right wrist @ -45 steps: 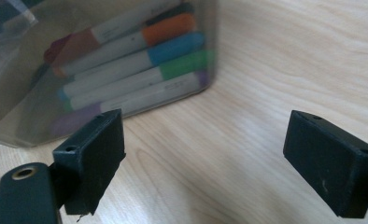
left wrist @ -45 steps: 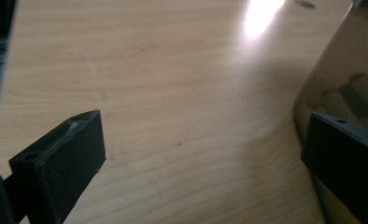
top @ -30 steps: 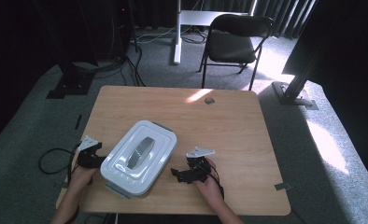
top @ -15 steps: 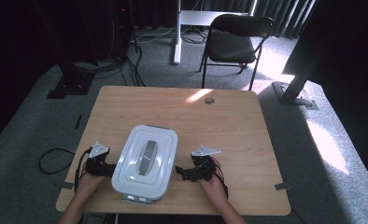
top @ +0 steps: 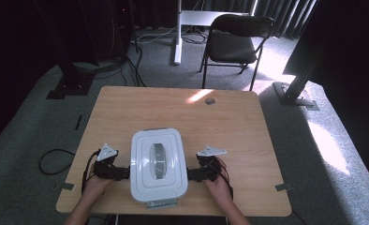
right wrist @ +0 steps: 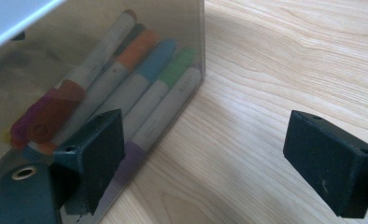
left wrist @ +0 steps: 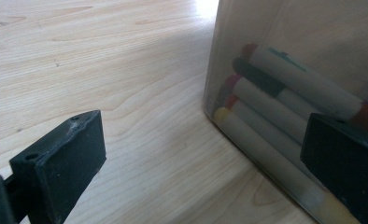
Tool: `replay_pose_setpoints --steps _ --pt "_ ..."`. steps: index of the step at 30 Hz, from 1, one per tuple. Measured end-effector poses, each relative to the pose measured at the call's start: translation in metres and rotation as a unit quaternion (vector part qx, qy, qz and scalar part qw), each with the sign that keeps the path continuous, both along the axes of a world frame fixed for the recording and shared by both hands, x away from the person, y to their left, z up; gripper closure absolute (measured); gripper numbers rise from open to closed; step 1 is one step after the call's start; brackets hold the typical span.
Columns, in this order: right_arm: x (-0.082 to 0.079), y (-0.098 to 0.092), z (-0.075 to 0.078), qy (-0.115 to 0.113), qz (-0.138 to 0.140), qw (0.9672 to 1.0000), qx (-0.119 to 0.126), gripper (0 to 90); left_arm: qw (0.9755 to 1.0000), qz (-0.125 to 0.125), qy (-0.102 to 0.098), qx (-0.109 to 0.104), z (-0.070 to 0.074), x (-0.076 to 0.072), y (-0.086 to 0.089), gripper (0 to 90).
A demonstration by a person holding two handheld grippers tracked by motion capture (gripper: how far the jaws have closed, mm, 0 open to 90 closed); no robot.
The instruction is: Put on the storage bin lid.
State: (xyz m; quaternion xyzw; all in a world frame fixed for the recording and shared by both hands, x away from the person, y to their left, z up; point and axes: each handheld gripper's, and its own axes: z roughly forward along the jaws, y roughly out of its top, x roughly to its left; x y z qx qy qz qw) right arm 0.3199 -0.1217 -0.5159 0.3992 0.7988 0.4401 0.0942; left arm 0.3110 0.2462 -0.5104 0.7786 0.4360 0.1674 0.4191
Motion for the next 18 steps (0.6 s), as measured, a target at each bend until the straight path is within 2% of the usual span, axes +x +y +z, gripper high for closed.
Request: replay_pose_setpoints --steps 5,11,18 --pt "-0.001 -0.007 0.001 -0.002 -0.006 1.0 0.0 12.4 1.0 -0.001 -0.004 -0.003 0.001 0.007 -0.008 0.8" --pt "0.0 -0.016 0.001 -0.003 -0.016 0.9999 0.003 12.6 1.0 -0.009 0.001 -0.002 0.0 0.012 -0.019 0.8" --pt "0.002 -0.025 0.001 0.001 -0.024 0.9997 0.0 12.6 0.9997 -0.024 0.001 -0.001 0.0 0.009 -0.027 0.8"
